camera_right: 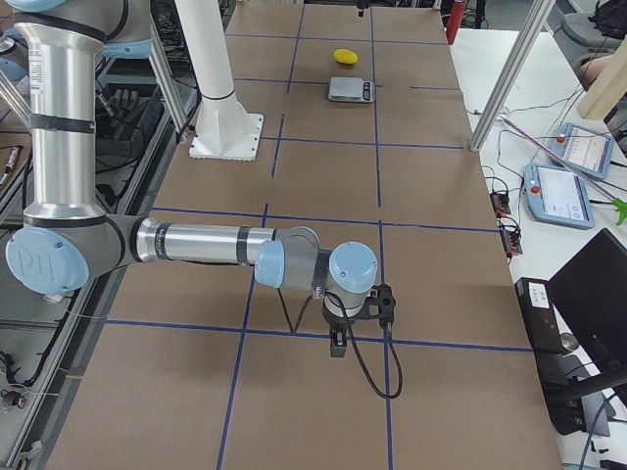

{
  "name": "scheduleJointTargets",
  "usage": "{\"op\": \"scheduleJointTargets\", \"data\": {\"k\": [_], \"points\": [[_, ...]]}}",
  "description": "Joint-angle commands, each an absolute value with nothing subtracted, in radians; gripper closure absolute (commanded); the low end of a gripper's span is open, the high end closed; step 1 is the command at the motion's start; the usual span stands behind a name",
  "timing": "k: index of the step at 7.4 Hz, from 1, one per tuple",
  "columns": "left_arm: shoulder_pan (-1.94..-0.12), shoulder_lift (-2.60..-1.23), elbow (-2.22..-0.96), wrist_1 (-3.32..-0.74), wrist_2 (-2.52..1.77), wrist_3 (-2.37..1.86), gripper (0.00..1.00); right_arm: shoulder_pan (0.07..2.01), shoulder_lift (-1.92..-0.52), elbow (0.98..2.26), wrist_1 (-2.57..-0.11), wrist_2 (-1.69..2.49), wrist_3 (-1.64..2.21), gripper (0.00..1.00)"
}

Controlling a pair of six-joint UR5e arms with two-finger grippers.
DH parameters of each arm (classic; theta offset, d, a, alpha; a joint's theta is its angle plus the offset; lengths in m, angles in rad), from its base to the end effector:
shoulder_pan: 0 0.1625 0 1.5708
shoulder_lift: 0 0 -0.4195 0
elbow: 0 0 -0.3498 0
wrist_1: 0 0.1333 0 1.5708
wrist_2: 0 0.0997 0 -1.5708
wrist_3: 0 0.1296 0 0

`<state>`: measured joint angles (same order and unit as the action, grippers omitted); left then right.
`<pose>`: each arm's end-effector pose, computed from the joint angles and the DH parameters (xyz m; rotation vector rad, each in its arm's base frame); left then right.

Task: Weigh mango
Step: 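Move the left gripper down toward the yellow mango beside the scale, then close the left gripper around the yellow mango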

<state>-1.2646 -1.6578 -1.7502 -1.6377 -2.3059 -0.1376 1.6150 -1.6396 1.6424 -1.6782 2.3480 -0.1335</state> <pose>0.1064 -0.4903 0.5465 0.1505 0.7826 0.2821 0.0605 -0.4082 0.6823 -0.0300 -0.7822 -0.0440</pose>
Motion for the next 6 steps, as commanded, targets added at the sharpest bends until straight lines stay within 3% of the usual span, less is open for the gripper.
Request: {"op": "scheduleJointTargets", "data": {"k": [1, 3, 6], "points": [[-1.148, -1.655, -1.656, -1.769, -2.269, -0.274, 0.0, 1.615, -1.643, 1.646, -1.678, 2.349, -0.132, 0.0], [-1.059, -1.654, -1.576, -1.897, -2.261, -0.419, 0.0, 1.615, -1.643, 1.649, -1.678, 2.349, -0.132, 0.0], [-1.008, -1.655, -1.579, -1.901, -2.261, -0.454, 0.0, 1.617, -1.651, 1.658, -1.677, 2.349, -0.129, 0.0]]}}
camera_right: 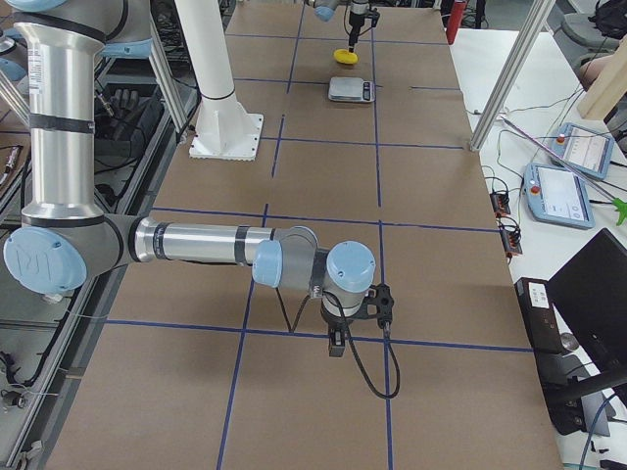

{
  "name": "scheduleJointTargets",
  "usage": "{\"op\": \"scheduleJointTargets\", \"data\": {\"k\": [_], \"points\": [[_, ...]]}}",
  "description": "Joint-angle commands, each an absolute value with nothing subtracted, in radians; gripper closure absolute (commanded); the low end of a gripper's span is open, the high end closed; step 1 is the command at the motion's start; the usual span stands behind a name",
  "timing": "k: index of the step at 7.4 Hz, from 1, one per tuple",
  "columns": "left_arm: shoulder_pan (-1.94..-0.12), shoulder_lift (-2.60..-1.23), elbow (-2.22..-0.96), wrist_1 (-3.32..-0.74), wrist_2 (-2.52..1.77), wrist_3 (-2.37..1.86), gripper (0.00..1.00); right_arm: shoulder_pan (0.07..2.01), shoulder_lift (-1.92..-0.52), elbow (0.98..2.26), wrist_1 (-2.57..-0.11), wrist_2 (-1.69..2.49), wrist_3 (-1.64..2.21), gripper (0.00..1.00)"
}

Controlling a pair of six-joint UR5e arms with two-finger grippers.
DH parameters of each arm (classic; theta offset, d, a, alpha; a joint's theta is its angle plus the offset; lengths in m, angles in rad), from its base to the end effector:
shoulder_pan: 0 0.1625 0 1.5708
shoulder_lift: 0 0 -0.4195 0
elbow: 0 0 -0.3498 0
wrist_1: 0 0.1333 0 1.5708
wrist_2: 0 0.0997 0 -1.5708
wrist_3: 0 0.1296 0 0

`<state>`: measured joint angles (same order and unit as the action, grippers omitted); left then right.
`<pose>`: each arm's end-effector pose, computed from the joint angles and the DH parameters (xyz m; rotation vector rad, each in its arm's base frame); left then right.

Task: Weigh mango
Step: 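Close the left gripper around the yellow mango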

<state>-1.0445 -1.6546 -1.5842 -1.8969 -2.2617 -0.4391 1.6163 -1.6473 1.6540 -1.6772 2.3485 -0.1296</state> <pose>0.2149 -0.4709 0.5967 0.0441 0.7923 0.2288 0.0609 -0.4054 0.6802 -0.0263 -0.7823 -0.0410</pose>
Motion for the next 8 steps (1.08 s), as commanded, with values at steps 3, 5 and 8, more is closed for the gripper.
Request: {"op": "scheduleJointTargets", "data": {"k": [3, 5, 8], "points": [[-0.971, -1.655, -1.575, -1.901, -2.26, -0.457, 0.0, 1.617, -1.652, 1.657, -1.677, 2.349, -0.13, 0.0], [-0.966, -1.654, -1.563, -1.901, -2.231, -0.457, 0.0, 1.617, -1.652, 1.658, -1.677, 2.349, -0.129, 0.0], [-0.966, -1.654, -1.555, -1.901, -2.23, -0.457, 0.31, 1.617, -1.652, 1.654, -1.678, 2.349, -0.126, 0.0]]}}
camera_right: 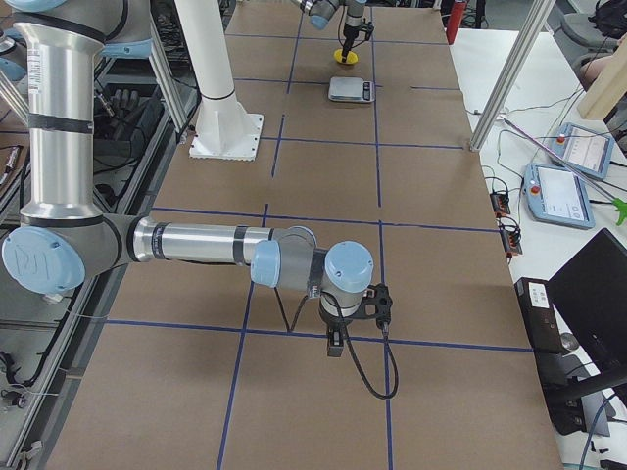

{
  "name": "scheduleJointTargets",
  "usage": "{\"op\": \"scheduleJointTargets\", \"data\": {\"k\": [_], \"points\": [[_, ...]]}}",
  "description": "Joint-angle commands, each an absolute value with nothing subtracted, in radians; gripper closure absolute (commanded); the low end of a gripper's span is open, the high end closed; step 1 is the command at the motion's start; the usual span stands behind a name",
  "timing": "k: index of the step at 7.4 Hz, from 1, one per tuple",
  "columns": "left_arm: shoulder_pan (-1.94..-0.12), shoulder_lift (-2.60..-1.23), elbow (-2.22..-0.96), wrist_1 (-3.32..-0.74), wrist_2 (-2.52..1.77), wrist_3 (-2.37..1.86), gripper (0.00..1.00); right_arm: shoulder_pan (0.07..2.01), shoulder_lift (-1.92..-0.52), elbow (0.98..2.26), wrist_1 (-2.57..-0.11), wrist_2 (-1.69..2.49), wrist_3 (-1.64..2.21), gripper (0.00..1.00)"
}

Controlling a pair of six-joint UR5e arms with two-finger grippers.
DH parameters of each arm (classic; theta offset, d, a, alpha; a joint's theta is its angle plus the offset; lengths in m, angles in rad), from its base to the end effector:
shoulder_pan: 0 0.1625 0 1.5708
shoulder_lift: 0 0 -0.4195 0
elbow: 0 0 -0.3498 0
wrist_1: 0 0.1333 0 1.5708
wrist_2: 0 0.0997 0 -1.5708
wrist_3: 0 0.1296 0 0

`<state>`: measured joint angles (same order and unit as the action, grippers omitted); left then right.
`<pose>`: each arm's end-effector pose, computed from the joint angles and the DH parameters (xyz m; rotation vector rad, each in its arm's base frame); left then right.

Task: Weigh mango
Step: 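Close the left gripper around the yellow mango, then lift the mango with the left gripper and carry it over the scale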

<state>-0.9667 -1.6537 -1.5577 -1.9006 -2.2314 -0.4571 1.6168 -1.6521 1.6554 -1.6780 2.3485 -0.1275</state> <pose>0.2485 -0.4547 0.6116 0.0022 0.7587 0.2719 0.0610 -0.4029 0.6816 -0.0309 -0.7826 -0.0369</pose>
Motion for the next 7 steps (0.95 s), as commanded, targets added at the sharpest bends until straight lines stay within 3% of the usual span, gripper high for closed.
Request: {"op": "scheduleJointTargets", "data": {"k": [1, 2, 3, 5, 7], "points": [[-0.965, -1.654, -1.557, -1.901, -2.23, -0.457, 0.68, 1.617, -1.652, 1.652, -1.678, 2.349, -0.123, 0.0], [-0.966, -1.654, -1.565, -1.898, -2.229, -0.463, 1.0, 1.617, -1.652, 1.655, -1.678, 2.349, -0.124, 0.0], [-0.976, -1.651, -1.613, -1.887, -2.232, -0.472, 1.0, 1.617, -1.652, 1.657, -1.678, 2.349, -0.124, 0.0], [-1.029, -1.656, -1.846, -1.657, -2.23, -0.532, 1.0, 1.617, -1.652, 1.657, -1.678, 2.349, -0.124, 0.0], [-1.017, -1.819, -1.845, -1.575, -2.233, -0.73, 1.0, 1.618, -1.654, 1.657, -1.678, 2.349, -0.124, 0.0]]}}
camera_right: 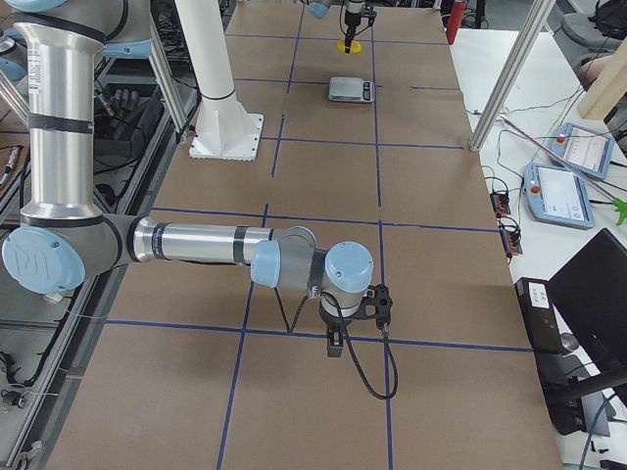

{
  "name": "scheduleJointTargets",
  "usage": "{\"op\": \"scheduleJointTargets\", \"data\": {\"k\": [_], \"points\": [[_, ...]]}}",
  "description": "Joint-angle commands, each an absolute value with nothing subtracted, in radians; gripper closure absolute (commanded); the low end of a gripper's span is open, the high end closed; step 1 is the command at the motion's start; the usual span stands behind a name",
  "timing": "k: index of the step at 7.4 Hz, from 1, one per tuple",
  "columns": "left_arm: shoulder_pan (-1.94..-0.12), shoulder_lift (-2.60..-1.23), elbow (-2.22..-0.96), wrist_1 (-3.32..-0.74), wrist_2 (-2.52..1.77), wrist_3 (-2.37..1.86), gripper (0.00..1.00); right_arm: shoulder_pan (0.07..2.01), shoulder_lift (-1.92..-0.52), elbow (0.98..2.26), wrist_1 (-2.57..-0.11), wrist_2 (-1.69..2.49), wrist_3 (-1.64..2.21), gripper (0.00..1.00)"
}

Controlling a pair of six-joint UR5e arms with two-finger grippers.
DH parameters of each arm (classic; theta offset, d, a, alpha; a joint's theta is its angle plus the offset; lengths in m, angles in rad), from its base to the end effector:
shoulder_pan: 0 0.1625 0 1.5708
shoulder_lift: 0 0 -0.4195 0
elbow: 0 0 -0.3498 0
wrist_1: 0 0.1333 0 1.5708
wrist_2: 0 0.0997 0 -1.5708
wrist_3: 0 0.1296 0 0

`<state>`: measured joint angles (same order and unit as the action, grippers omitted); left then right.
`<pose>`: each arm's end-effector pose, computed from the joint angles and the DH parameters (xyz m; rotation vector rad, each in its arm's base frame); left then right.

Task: Weigh mango
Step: 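Lift the mango with the left gripper and carry it over the scale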

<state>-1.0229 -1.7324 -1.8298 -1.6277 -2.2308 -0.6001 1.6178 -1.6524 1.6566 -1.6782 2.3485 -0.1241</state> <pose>0.2262 -0.4740 0.4788 0.0347 0.7928 0.1081 0.0614 -0.4028 0.6813 -0.0312 -0.7825 -0.0330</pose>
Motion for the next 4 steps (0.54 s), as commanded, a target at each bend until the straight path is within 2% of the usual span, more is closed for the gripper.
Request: {"op": "scheduleJointTargets", "data": {"k": [1, 3, 4], "points": [[-0.95, -1.895, -1.827, -1.575, -2.229, -0.897, 1.0, 1.618, -1.654, 1.658, -1.678, 2.349, -0.124, 0.0], [-0.781, -2.006, -1.69, -1.586, -2.223, -1.038, 1.0, 1.618, -1.654, 1.657, -1.678, 2.349, -0.124, 0.0], [-0.776, -2.011, -1.672, -1.586, -2.191, -1.064, 1.0, 1.62, -1.654, 1.658, -1.678, 2.349, -0.124, 0.0]]}}
